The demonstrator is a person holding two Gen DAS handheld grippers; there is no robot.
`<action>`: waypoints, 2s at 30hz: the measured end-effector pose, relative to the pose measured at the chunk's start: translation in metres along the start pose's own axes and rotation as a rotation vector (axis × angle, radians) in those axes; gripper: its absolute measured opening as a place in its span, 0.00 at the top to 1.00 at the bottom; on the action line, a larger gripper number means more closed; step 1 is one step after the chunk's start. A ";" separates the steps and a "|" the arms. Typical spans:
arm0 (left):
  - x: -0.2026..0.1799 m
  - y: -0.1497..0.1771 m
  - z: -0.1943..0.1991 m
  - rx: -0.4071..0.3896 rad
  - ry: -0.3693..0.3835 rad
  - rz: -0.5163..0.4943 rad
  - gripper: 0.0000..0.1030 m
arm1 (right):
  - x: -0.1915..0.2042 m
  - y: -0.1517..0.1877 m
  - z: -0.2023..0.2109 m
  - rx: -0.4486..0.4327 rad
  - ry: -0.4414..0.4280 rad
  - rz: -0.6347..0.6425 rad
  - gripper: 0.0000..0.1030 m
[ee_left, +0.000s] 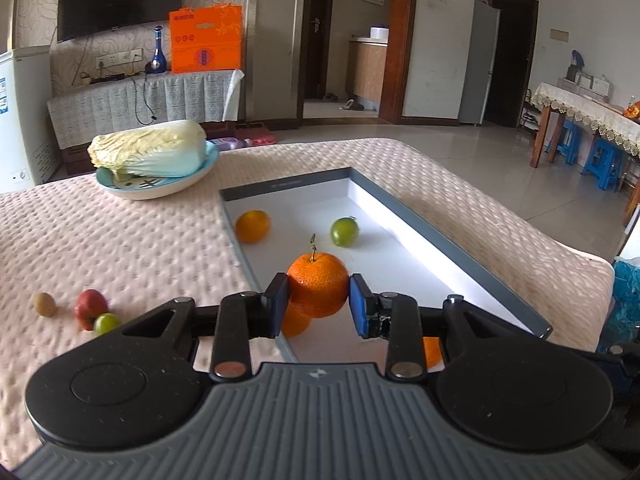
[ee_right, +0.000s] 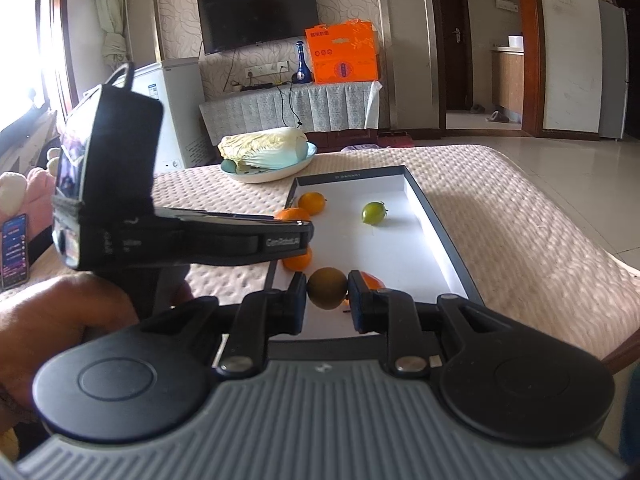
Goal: Organize fruits
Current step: 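Lower the tangerine into the box lid and open the left gripper, then open the right gripper over the lid to drop the kiwi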
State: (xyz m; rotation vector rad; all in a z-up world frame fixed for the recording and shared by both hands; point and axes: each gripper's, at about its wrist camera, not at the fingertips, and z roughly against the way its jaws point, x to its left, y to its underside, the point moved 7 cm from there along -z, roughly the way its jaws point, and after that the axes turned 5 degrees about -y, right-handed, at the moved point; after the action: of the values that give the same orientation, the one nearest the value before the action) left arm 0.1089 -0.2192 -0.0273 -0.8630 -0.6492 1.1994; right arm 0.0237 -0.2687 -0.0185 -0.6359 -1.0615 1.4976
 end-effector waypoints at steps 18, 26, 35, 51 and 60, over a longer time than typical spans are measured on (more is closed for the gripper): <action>-0.020 0.001 -0.026 0.032 0.027 -0.003 0.62 | -0.006 0.001 0.000 0.011 0.010 -0.014 0.75; -0.023 -0.005 -0.016 -0.017 0.044 -0.014 0.43 | -0.014 -0.001 -0.005 0.012 0.033 -0.016 0.75; -0.010 -0.008 0.001 -0.046 0.035 -0.021 0.40 | -0.033 -0.008 -0.016 0.000 0.071 -0.007 0.75; 0.049 0.000 0.033 -0.031 -0.031 0.047 0.40 | -0.040 -0.018 -0.060 0.022 0.080 -0.049 0.75; 0.078 0.003 0.038 -0.027 -0.070 0.061 0.40 | -0.048 -0.019 -0.095 0.062 0.105 -0.091 0.75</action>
State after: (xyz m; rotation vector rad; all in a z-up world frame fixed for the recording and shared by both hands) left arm 0.0958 -0.1346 -0.0106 -0.8721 -0.7012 1.2827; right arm 0.1240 -0.2900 -0.0520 -0.6080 -0.9476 1.3975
